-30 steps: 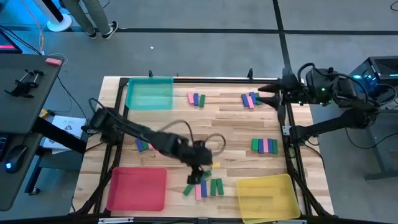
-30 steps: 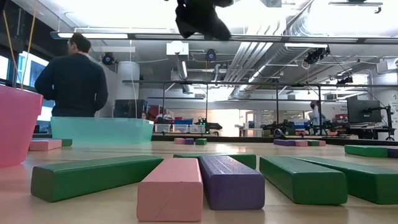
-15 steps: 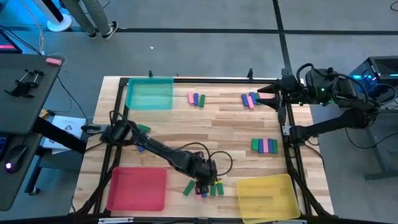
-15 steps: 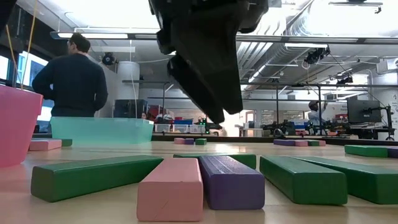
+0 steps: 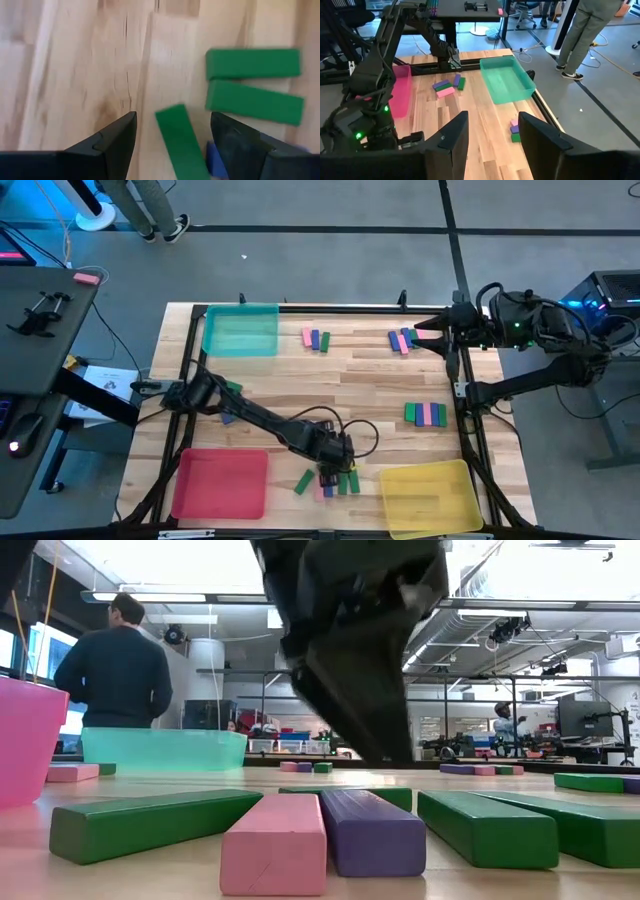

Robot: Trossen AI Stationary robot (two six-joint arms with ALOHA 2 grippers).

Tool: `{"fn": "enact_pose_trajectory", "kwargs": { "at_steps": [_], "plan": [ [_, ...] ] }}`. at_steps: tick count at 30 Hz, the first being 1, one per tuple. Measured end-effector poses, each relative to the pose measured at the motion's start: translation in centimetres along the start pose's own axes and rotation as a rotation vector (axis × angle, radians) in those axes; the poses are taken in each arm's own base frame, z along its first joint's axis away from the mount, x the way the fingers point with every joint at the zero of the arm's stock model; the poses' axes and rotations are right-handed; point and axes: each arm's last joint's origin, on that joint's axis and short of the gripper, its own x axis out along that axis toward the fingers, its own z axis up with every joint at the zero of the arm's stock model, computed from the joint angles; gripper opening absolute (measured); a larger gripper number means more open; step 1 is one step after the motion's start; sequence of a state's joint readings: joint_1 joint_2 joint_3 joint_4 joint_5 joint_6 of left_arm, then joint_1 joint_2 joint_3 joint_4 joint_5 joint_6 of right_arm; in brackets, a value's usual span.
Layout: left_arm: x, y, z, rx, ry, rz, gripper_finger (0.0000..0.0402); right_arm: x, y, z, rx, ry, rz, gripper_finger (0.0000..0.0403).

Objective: Sort blocks
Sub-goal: Put the green block into the blue bin

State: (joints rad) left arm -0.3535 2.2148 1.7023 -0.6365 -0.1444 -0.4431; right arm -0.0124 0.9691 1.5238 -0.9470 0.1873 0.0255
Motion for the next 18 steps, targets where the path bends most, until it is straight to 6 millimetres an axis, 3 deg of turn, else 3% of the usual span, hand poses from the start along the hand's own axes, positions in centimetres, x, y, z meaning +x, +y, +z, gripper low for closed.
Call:
{"fn": "enact_pose_trajectory", "kwargs": {
  "at_steps": [18],
  "plan": [
    [2.3, 0.1, -1.1, -0.081, 0.097, 0.005, 0.0243, 0.0, -0.1, 0.3, -0.041, -0.033, -0.049, 0.0151]
  ]
}}
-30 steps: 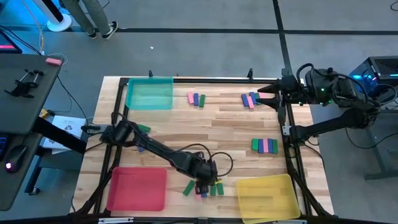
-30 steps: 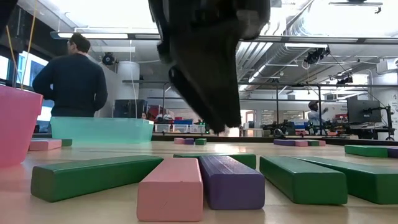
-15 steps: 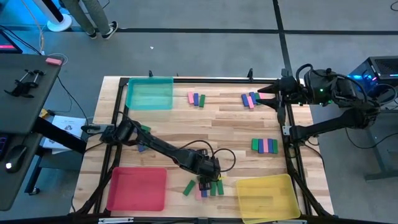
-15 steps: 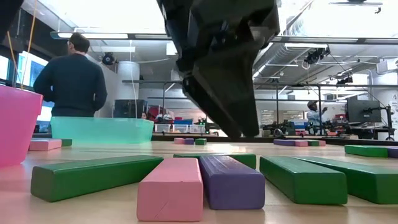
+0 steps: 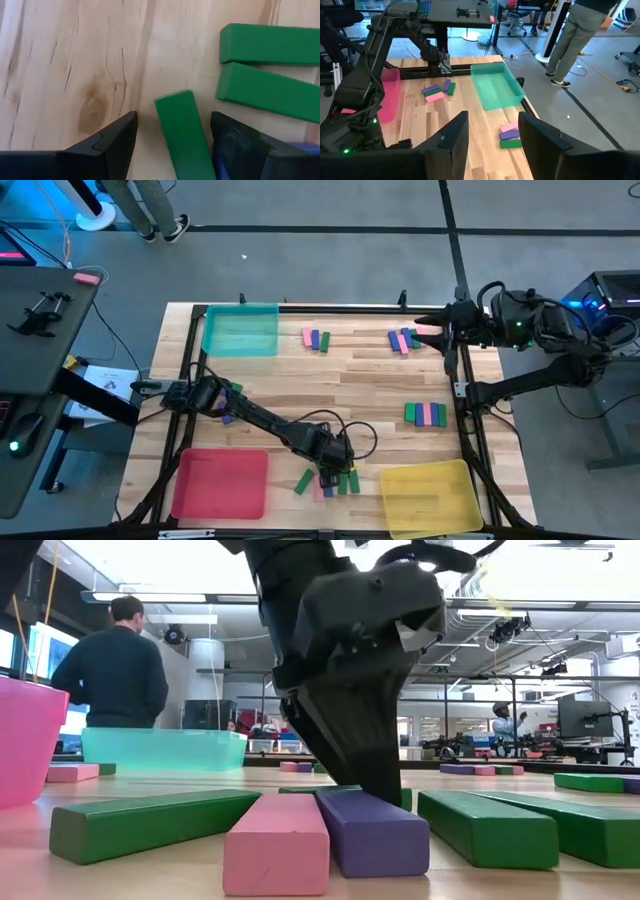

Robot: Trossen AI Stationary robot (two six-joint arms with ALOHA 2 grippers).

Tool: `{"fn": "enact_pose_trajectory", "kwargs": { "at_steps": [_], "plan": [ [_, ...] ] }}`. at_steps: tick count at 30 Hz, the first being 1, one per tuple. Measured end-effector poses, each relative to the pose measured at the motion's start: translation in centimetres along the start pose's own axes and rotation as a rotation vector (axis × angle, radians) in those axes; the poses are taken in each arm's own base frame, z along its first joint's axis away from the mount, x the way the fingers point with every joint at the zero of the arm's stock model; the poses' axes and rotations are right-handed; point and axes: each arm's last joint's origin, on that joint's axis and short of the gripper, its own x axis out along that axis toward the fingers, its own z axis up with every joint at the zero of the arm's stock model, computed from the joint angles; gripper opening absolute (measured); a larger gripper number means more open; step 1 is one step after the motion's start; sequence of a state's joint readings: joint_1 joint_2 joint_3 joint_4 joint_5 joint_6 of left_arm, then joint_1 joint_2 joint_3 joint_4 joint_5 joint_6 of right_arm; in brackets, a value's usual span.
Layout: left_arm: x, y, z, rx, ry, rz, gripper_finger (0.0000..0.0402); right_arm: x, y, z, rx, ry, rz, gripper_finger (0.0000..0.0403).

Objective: Sort blocks
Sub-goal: Put the green block into the blue bin

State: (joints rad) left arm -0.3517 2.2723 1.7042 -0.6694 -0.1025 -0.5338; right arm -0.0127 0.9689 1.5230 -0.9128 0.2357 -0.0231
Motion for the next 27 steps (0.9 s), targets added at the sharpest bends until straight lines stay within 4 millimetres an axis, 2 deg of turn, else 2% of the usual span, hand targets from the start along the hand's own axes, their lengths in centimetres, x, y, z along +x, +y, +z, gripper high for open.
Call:
{"fn": "enact_pose_trajectory", "kwargs": {
  "at_steps": [4, 6, 9, 13, 18, 20, 22, 27],
  "plan": [
    [0.2, 0.0, -0.1, -0.031, 0.006, 0.008, 0.0238, 0.0, 0.0, 0.1, -0.01, -0.009, 0.0, 0.0151],
    [0.2, 0.0, -0.2, -0.032, 0.01, 0.014, 0.022, 0.0, 0.0, 0.1, -0.009, -0.012, -0.001, 0.0151],
    [0.2, 0.1, -0.2, -0.033, 0.019, 0.02, 0.0163, 0.0, 0.0, 0.2, -0.008, -0.017, -0.001, 0.0151],
    [0.1, 0.1, -0.2, -0.013, 0.018, 0.022, 0.0057, 0.0, 0.0, 0.2, -0.008, -0.017, -0.001, 0.0151],
    [-0.6, 0.2, -0.1, 0.011, 0.027, 0.011, 0.0054, 0.0, 0.0, 0.2, -0.007, -0.019, -0.001, 0.0151],
    [-1.6, 0.6, 0.1, 0.029, 0.038, 0.025, 0.0054, 0.0, 0.0, 0.2, -0.009, -0.019, -0.001, 0.0151],
    [-3.6, 1.0, 0.8, 0.045, 0.012, 0.026, 0.0054, 0.0, 0.0, 0.2, -0.027, -0.019, -0.002, 0.0151],
    [-11.4, 3.1, 2.6, 0.07, -0.159, 0.112, 0.0054, 0.0, 0.0, 0.4, -0.032, -0.039, -0.002, 0.0151]
  ]
}}
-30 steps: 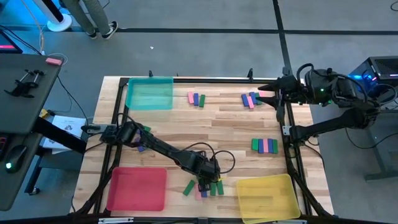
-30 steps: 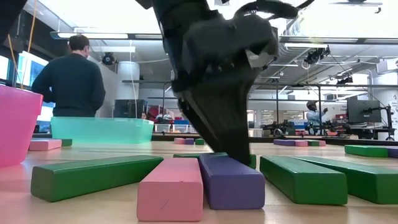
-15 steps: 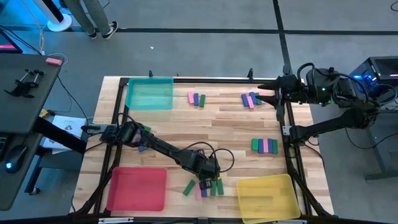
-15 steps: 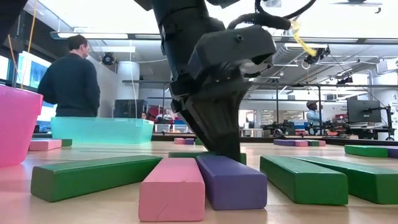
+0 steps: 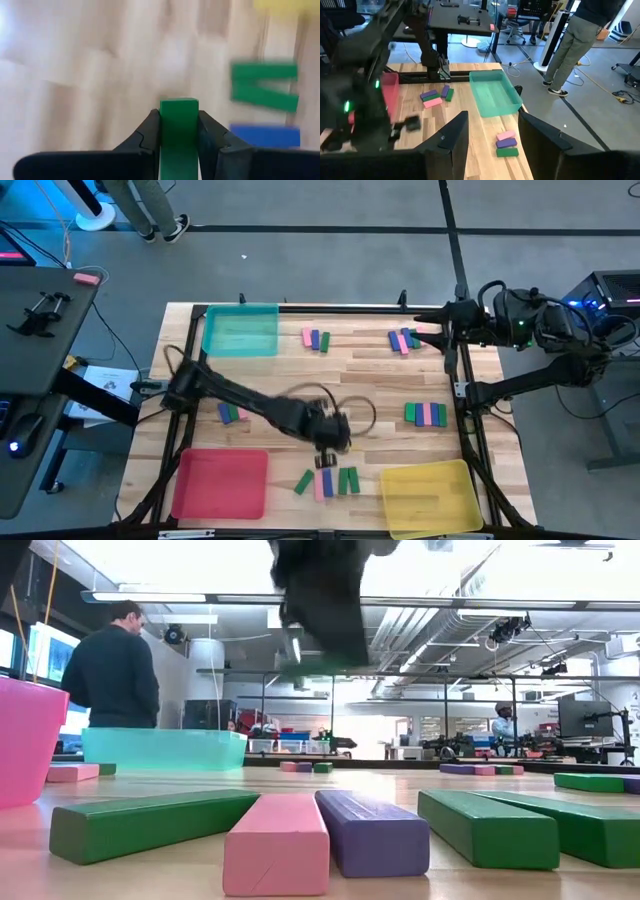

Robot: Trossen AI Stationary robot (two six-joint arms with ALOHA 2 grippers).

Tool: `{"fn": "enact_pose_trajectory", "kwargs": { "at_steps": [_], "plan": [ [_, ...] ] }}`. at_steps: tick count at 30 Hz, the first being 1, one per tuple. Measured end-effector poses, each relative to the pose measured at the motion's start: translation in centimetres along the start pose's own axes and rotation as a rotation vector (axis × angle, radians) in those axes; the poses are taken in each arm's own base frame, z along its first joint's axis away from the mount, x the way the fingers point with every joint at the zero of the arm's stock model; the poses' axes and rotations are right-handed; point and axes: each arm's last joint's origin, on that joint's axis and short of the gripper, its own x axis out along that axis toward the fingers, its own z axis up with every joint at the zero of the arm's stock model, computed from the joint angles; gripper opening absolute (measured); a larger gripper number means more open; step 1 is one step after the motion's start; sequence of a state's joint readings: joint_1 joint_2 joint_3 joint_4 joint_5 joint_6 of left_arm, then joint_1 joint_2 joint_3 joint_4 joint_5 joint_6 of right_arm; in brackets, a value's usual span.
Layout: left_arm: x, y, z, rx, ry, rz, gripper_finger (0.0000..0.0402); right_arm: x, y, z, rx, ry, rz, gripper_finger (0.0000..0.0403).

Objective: Sort blocks
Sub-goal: Put the green block into the blue bin

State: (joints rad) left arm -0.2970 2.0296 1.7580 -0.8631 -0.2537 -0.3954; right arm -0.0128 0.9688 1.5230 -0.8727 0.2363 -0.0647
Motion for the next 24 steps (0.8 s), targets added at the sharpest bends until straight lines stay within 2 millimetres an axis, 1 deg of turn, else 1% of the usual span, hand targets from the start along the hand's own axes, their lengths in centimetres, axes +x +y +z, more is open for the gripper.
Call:
{"fn": "enact_pose_trajectory", "kwargs": {
  "at_steps": [1, 4, 5, 7, 8, 9, 10, 11, 12, 13, 14, 16, 18, 20, 22, 24],
  "plan": [
    [-1.5, 0.9, 0.4, -0.009, -0.046, 0.043, 0.0054, 0.0, 0.0, 0.1, 0.0, -0.009, -0.001, 0.0151],
    [-7.3, 4.3, 1.6, -0.07, -0.219, 0.168, 0.0054, 0.0, 0.0, 0.3, 0.004, -0.035, -0.003, 0.0151],
    [-9.4, 5.6, 1.7, -0.101, -0.277, 0.222, 0.0054, 0.0, 0.0, 0.4, 0.006, -0.043, -0.004, 0.0151],
    [-13.0, 8.4, 1.6, -0.171, -0.368, 0.36, 0.0054, 0.0, 0.0, 0.5, 0.008, -0.053, -0.004, 0.0151],
    [-14.4, 9.8, 1.2, -0.2, -0.398, 0.436, 0.0054, 0.0, 0.0, 0.6, 0.009, -0.058, -0.004, 0.0151],
    [-15.4, 11.4, 0.6, -0.226, -0.405, 0.509, 0.0054, 0.0, -0.1, 0.6, 0.011, -0.064, -0.005, 0.0151],
    [-16.4, 13.0, -0.2, -0.256, -0.401, 0.565, 0.0054, 0.0, -0.1, 0.7, 0.012, -0.069, -0.005, 0.0151],
    [-16.8, 14.6, -1.0, -0.297, -0.39, 0.597, 0.0054, 0.0, -0.1, 0.7, 0.013, -0.071, -0.006, 0.0151],
    [-17.0, 16.3, -2.0, -0.352, -0.368, 0.616, 0.0054, 0.0, -0.1, 0.8, 0.014, -0.076, -0.006, 0.0151],
    [-16.7, 17.9, -3.2, -0.399, -0.335, 0.627, 0.0054, 0.0, -0.1, 0.8, 0.016, -0.082, -0.006, 0.0151],
    [-16.3, 19.3, -4.4, -0.441, -0.301, 0.639, 0.0054, 0.0, -0.1, 0.8, 0.016, -0.085, -0.006, 0.0151],
    [-14.7, 22.1, -7.1, -0.519, -0.232, 0.676, 0.0054, 0.0, -0.1, 0.9, 0.018, -0.09, -0.007, 0.0151],
    [-12.9, 24.4, -9.5, -0.625, -0.216, 0.65, 0.0054, 0.0, -0.1, 0.9, 0.022, -0.096, -0.007, 0.0151],
    [-11.1, 26.7, -11.6, -0.717, -0.238, 0.575, 0.0054, 0.0, -0.1, 1.1, 0.049, -0.11, -0.007, 0.0151],
    [-9.7, 28.8, -13.3, -0.76, -0.255, 0.539, 0.0055, -0.1, -0.1, 1.2, 0.087, -0.127, -0.007, 0.0151],
    [-8.8, 30.5, -14.5, -0.78, -0.264, 0.532, 0.0055, -0.1, -0.1, 1.4, 0.131, -0.146, -0.008, 0.0151]
  ]
}}
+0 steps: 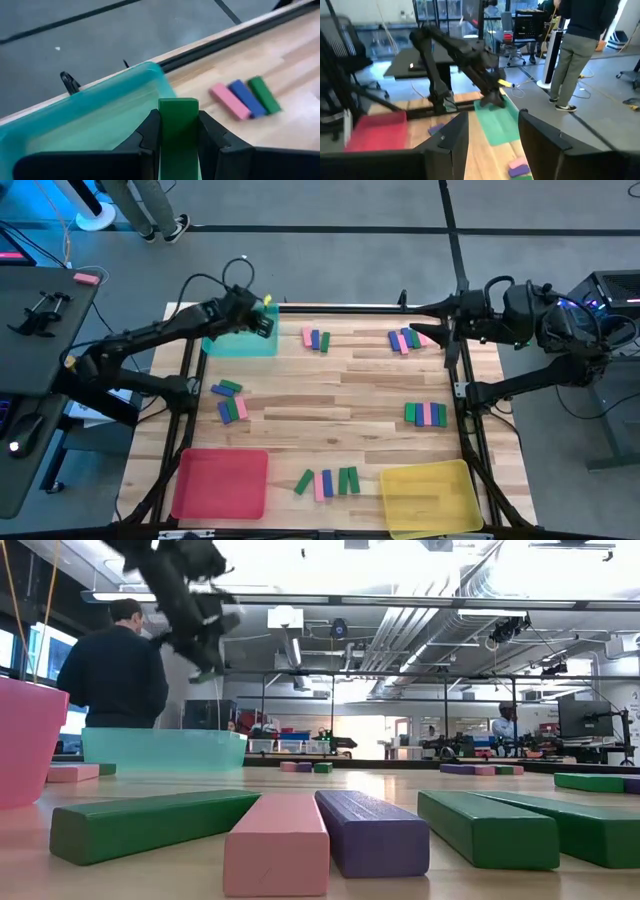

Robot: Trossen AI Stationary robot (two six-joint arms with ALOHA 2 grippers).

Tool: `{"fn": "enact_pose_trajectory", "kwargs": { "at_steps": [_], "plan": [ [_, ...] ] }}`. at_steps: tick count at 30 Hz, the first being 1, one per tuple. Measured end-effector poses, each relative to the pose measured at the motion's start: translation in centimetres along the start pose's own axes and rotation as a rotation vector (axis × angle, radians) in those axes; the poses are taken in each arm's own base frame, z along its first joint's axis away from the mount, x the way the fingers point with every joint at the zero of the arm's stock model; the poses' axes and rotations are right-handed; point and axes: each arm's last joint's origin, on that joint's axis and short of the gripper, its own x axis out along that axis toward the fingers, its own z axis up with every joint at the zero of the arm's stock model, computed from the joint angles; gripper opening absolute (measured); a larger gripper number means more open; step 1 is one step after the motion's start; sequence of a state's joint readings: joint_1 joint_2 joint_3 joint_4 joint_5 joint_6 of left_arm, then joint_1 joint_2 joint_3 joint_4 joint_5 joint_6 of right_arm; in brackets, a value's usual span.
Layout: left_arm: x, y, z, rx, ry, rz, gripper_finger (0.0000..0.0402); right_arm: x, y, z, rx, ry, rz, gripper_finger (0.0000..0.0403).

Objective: Sort blocks
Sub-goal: Put the green block into the blue bin

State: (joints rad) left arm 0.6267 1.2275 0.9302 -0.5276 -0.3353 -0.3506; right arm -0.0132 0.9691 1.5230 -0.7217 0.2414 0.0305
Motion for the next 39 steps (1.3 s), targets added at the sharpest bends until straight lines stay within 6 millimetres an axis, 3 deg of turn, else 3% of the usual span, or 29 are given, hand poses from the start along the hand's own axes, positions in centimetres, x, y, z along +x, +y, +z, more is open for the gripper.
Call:
{"fn": "enact_pose_trajectory", "kwargs": {
  "at_steps": [5, 11, 25, 28, 32, 35, 39],
  "plan": [
    [2.9, 2.7, -0.3, 0.049, 0.092, 0.009, 0.0058, 0.0, 0.0, 0.1, 0.085, -0.014, 0.0, 0.0151],
    [4.3, 3.2, -0.9, 0.163, 0.185, 0.022, 0.0086, 0.0, 0.0, 0.2, 0.104, -0.016, 0.0, 0.0151],
    [4.8, 3.3, -1.5, 0.231, 0.244, 0.035, 0.0164, 0.0, 0.0, 0.2, 0.061, -0.015, 0.011, 0.0151],
    [4.2, 3.0, -0.7, 0.201, 0.262, -0.022, 0.0182, 0.0, 0.0, 0.2, 0.059, -0.015, 0.012, 0.0151],
    [2.0, 0.8, 2.8, 0.109, 0.188, -0.333, 0.0195, 0.0, 0.0, 0.2, 0.059, -0.015, 0.013, 0.0151],
    [-1.3, -3.0, 4.5, 0.274, 0.106, -0.475, 0.0197, 0.0, 0.0, 0.2, 0.059, -0.015, 0.015, 0.0151],
    [-6.9, -9.4, 4.3, 0.554, -0.021, -0.658, 0.0195, 0.0, 0.0, 0.2, 0.059, -0.015, 0.015, 0.0151]
  ]
}}
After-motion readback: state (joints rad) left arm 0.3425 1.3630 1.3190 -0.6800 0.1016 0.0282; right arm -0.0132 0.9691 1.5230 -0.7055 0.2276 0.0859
